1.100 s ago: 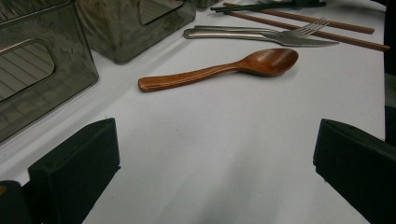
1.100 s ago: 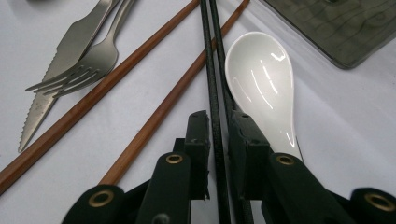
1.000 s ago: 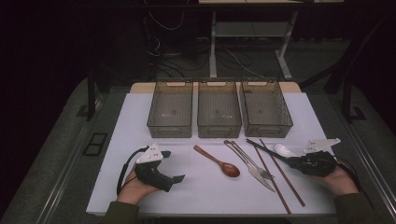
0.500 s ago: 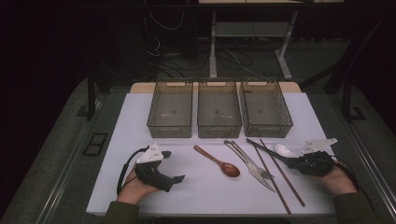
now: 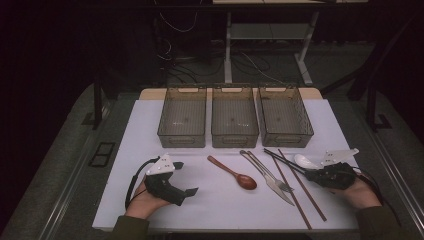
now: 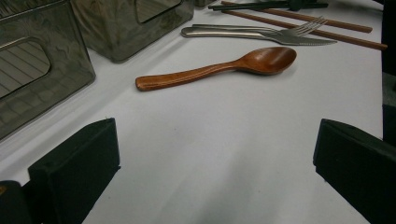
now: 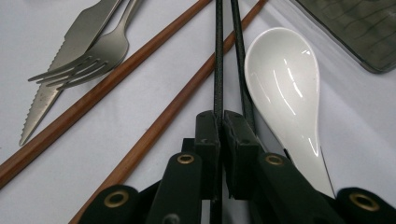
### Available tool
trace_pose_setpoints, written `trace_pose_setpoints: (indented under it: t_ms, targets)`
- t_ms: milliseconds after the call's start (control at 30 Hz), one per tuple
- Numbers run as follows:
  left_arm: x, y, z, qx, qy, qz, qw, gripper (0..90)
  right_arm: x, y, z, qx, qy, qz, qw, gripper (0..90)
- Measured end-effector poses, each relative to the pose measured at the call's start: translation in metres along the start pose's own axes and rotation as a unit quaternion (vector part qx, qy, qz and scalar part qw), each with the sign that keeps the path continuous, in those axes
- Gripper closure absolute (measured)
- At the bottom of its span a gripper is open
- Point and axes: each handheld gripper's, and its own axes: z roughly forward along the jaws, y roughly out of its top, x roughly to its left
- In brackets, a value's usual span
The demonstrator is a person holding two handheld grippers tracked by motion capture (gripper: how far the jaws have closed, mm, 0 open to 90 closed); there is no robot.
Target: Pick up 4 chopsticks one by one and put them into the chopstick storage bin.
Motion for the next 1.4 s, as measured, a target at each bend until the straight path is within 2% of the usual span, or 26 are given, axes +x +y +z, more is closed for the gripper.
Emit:
trace_pose_setpoints:
  t_ms: [567, 1033, 1400]
  targets:
    - [0.0, 0.0, 0.001, 0.001, -0.003, -0.001, 1.0, 0.0, 0.0, -0.001, -0.001, -0.002, 0.01, 0.0, 0.9999, 85.2]
    - [0.0, -0.002, 0.003, 0.001, -0.008, -0.006, 0.9999, 0.0, 0.003, 0.001, -0.011, -0.03, 0.026, 0.011, 0.9992, 85.3]
    - [0.0, -0.002, 0.004, -0.005, -0.012, -0.011, 0.9999, 0.0, 0.008, 0.003, -0.021, -0.05, 0.026, 0.022, 0.9982, 85.3]
